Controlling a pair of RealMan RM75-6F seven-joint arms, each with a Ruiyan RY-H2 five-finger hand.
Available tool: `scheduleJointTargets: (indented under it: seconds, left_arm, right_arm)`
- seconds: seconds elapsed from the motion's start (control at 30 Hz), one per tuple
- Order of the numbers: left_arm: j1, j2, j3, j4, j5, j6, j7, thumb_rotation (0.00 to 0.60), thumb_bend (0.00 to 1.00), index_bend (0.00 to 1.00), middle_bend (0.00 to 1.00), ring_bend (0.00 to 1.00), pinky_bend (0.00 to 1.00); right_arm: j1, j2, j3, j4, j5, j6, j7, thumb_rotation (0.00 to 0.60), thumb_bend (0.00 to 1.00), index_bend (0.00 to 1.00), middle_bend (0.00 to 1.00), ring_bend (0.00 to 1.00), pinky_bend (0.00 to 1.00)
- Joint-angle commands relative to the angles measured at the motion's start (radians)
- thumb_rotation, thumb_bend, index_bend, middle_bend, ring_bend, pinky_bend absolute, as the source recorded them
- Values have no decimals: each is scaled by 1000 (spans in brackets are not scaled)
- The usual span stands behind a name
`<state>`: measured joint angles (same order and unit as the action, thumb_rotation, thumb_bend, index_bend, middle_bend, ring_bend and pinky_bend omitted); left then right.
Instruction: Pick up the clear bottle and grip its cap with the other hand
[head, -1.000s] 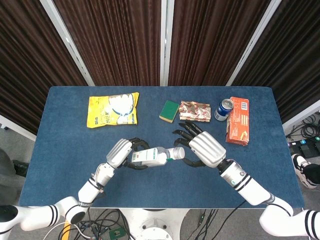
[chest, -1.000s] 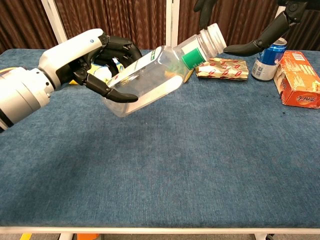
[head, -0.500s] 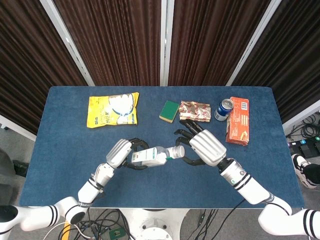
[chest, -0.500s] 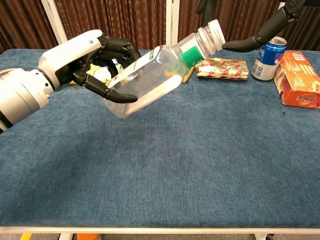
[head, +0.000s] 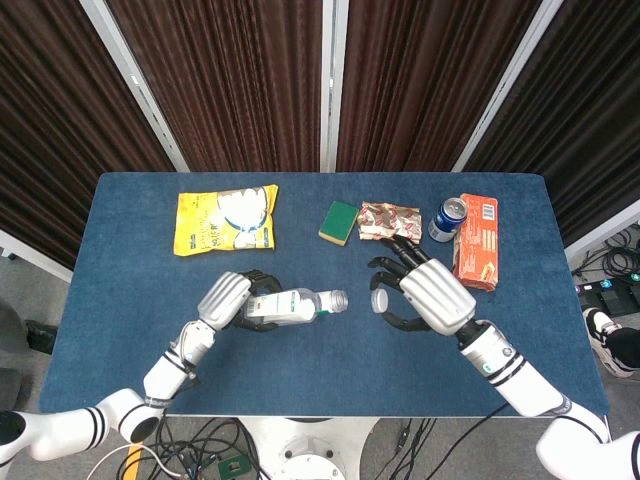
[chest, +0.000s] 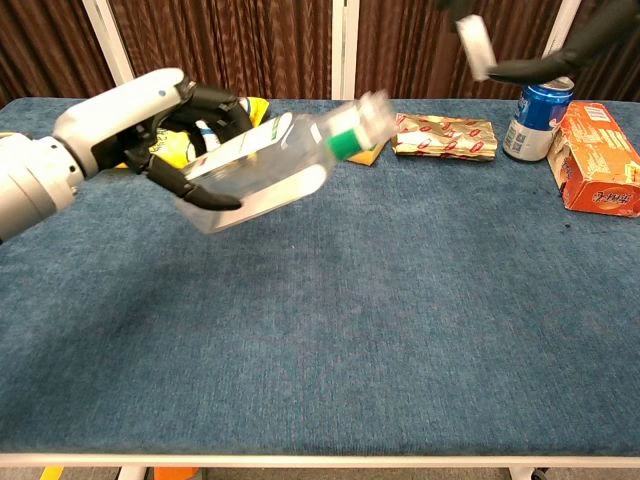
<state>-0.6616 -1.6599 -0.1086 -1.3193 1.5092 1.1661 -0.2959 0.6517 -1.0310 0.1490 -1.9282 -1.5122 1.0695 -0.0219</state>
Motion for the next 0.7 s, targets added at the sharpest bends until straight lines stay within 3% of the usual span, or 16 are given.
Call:
scheduleJointTargets:
  seconds: [0.03,0.2,0.37,0.5,0.7]
  left_arm:
    - [16,54,6,40,-116,-90,246,600,222,500,463,374,445]
    - [38,64,-8,24,-214,-114,372,600,216,433,398,301,398]
    - [46,88,-14,-34,-251,-122,427,600,163,181,211,137,317]
    - [67,120,-20,-101,-248,-85,437,600,149,119,166,97,272]
    - [117,188,-22,-182,-204,7,397,600,137,113,165,96,265]
  right_arm:
    - [-27,27,-29,7,25,-9,6,600,306,513,236,0,0]
    - [-39,20,-73,47,61,-75,19,600,306,516,224,0,0]
    - [-10,-40,-99,111,88,-166,-24,600,305,518,207,0,0]
    - [23,-121,-98,189,124,-220,-97,600,306,500,196,0,0]
    - [58,-255,-88,328,189,-253,-208,600,305,439,174,0,0]
